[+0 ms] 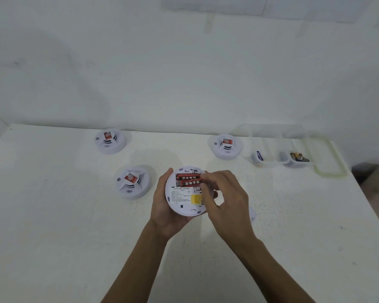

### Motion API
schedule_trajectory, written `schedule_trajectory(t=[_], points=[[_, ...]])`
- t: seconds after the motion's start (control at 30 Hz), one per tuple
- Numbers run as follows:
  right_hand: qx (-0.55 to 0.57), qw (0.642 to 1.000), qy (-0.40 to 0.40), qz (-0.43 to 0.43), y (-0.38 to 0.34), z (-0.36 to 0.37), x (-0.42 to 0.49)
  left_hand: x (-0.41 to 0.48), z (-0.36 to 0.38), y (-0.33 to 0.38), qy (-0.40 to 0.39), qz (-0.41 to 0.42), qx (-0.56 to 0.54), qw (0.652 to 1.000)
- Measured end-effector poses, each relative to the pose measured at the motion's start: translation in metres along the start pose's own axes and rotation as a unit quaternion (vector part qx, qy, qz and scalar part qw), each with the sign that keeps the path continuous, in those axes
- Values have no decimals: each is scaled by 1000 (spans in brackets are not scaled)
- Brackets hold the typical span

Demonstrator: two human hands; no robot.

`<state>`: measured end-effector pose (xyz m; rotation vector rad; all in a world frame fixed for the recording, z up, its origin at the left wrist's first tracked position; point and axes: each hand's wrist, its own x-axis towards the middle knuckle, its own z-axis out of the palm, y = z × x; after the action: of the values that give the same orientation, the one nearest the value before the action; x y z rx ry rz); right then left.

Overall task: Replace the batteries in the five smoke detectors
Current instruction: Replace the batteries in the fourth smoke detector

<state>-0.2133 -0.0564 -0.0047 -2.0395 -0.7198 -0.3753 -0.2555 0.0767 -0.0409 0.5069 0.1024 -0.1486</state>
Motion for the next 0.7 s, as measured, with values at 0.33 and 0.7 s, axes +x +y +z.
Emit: schedule_trajectory(t=[0.33,0.7], points=[[-14,1000,18,-11,-3,6,-3,-6,-9,0,53,-22,-9,998],[-95,988,50,-107,-8,9,-2,4,-10,3,14,25,25,999]])
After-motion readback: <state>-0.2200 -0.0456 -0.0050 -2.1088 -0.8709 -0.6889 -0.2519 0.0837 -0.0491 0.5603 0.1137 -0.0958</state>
